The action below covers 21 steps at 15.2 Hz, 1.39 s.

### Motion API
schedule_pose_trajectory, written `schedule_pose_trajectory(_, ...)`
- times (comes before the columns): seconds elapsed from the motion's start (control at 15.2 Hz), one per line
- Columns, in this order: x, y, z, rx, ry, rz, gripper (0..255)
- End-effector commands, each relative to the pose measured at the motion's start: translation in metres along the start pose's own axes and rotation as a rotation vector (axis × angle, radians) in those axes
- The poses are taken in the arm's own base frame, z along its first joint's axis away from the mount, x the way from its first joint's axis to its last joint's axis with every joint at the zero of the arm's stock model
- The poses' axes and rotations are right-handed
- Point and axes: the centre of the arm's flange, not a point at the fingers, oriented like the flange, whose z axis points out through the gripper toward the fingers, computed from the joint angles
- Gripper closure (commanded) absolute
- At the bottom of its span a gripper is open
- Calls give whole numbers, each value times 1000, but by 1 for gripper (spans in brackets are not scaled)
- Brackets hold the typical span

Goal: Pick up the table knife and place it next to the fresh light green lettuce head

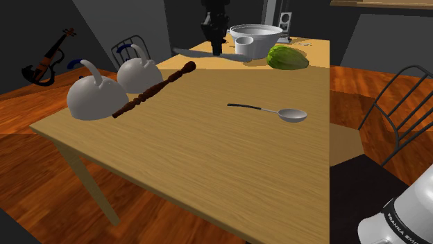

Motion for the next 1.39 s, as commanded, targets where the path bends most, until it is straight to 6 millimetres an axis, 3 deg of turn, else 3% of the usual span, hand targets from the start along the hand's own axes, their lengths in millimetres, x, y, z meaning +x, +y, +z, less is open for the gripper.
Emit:
schedule_pose_trajectory(0.0, -7, 27, 0, 0, 0, -2, 255)
schedule_pose_trajectory(1.32, -93, 276, 4, 0, 0, -2, 255)
